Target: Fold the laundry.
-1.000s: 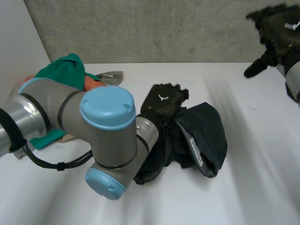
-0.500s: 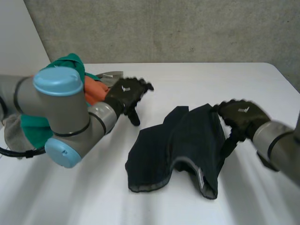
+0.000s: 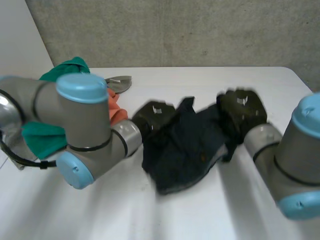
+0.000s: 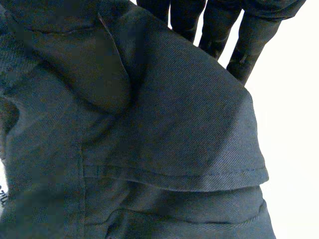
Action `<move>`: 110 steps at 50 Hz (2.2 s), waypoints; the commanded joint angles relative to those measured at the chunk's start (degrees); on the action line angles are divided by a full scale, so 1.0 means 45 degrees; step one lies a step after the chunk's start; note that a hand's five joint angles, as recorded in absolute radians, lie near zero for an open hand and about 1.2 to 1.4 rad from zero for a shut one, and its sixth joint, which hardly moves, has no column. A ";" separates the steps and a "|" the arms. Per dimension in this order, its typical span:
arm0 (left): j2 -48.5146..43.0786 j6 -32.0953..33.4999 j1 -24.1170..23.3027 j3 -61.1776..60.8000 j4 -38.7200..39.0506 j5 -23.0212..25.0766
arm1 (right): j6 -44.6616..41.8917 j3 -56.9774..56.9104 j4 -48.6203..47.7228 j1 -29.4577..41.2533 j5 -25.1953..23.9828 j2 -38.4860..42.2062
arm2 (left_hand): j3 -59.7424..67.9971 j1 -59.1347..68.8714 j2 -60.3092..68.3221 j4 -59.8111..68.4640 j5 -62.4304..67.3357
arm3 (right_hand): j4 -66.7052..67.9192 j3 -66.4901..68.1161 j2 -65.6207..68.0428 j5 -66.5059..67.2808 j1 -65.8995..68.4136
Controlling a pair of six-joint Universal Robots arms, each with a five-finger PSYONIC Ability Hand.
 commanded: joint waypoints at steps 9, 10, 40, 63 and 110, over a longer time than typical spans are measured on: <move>0.2953 -0.1933 -0.2812 -0.3715 0.2657 -0.2304 | -0.1961 -0.5312 -0.1330 -0.0226 -0.3774 0.3851 | 0.2884 0.3252 0.2816 0.2537 0.3282 | 0.2982 0.2964 0.2834 0.3500 0.3914; 0.2235 -0.1933 -0.3298 -0.3697 0.2852 -0.2576 | -0.1961 -0.5429 -0.1369 -0.0226 -0.3892 0.4144 | 0.2884 0.3252 0.2816 0.2537 0.3282 | 0.2982 0.2964 0.2834 0.3500 0.3914; 0.3947 -0.1679 -0.0300 -0.4943 0.1819 -0.4693 | -0.1316 -0.1158 0.6417 -0.2452 -0.1429 -0.1437 | -1.0757 -1.0388 -1.0825 -1.1104 -1.0358 | -1.1481 -1.1499 -1.1629 -1.0963 -1.0549; -0.1873 -0.1699 0.0134 -0.2272 0.3150 -0.3243 | -0.1199 0.4121 0.0995 -0.1516 -0.1318 0.0063 | -0.5381 -0.5013 -0.5450 -0.5728 -0.4983 | -0.4356 -0.4374 -0.4504 -0.3838 -0.3424; 0.1605 0.3496 0.0915 0.3545 0.6278 -0.2872 | -0.1377 -0.8650 0.3130 -0.2668 -0.0068 0.0923 | 0.2884 0.3252 0.2816 0.2537 0.3282 | 0.2982 0.2964 0.2834 0.3500 0.3914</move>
